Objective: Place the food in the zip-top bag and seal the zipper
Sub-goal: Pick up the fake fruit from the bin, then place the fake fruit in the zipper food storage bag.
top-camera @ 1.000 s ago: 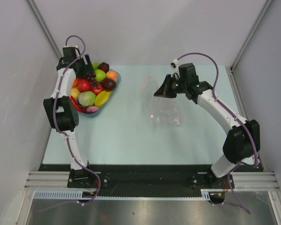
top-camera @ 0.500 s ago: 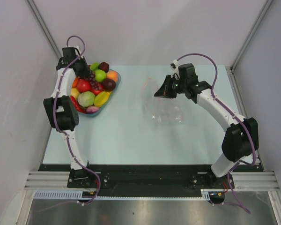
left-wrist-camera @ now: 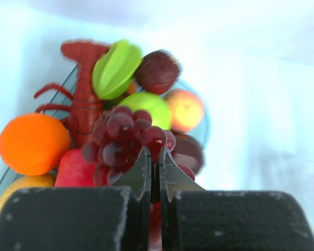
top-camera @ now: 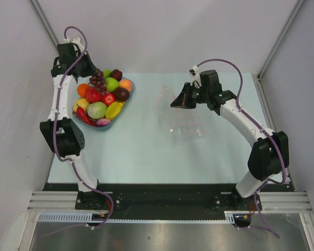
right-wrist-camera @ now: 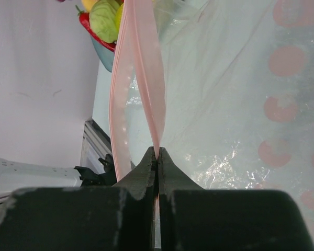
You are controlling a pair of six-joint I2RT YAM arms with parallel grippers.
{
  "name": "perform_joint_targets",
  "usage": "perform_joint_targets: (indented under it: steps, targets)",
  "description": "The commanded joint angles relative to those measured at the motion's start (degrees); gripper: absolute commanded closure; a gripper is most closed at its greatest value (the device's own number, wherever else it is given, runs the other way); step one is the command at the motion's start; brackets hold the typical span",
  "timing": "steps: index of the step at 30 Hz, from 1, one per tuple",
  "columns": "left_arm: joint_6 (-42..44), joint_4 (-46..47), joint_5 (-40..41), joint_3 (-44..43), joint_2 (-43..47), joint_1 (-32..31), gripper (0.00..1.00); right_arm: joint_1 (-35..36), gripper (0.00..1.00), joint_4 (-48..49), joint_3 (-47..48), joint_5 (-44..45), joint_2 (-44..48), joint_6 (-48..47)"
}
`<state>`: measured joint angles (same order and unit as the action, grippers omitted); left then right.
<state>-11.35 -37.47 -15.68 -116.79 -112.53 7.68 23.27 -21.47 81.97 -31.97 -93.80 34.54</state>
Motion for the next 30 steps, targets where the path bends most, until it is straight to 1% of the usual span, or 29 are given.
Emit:
perform_joint_targets:
  steps: [1, 5, 9, 12, 14, 15, 16, 18, 19, 21, 24, 28, 30]
  targets:
    - [1.95, 3.02, -6.89, -0.72, 10.3, -0.04, 1.0, 0.29, 1.0, 6.26, 0.38, -5.02, 0.72, 3.5]
    - [1.6, 3.2, -12.35, -0.81, 14.79, -0.47, 1.0, 1.08, 1.0, 9.95, 0.38, -7.05, 0.9, 7.99]
    - [-1.29, 3.72, -17.53, -0.37, 19.01, -1.61, 1.0, 2.04, 1.0, 13.56, 0.38, -8.46, 0.64, 12.73]
    - [-4.02, 4.6, -20.52, 0.86, 22.26, -3.46, 1.0, 2.57, 1.0, 15.76, 0.38, -9.6, -0.33, 15.11]
    - [-6.21, 5.48, -22.45, 2.09, 24.63, -5.83, 1.0, 2.66, 1.0, 16.11, 0.38, -9.78, -1.29, 15.38]
    - [-6.92, 6.35, -23.07, 3.92, 25.42, -6.88, 1.0, 2.75, 1.0, 16.29, 0.38, -9.7, -1.56, 15.12]
    - [-7.71, 6.88, -23.51, 5.07, 27.0, -9.59, 1.0, 2.75, 1.0, 16.11, 0.38, -9.78, -1.91, 14.59]
    - [-10.43, 8.63, -25.01, 8.24, 28.24, -11.89, 1.0, 3.01, 1.0, 15.94, 0.29, -9.43, -2.61, 13.36]
    - [-11.23, 9.08, -25.45, 8.94, 28.85, -14.51, 1.0, 3.01, 1.0, 15.85, 0.38, -9.52, -2.79, 13.27]
    - [-13.86, 10.92, -27.03, 11.49, 29.47, -16.9, 1.0, 3.01, 1.0, 16.2, 0.38, -9.87, -3.32, 13.44]
    - [-17.64, 13.99, -28.61, 16.5, 30.53, -22.34, 1.0, 3.01, 1.0, 16.99, 0.38, -10.31, -3.23, 13.27]
    - [-21.68, 16.46, -29.49, 23.7, 31.14, -24.56, 1.0, 2.84, 1.0, 17.08, 0.29, -10.92, -2.71, 12.83]
    - [-21.78, 17.08, -29.76, 27.66, 30.97, -24.73, 1.0, 2.84, 1.0, 16.55, 0.2, -11.01, -2.27, 12.22]
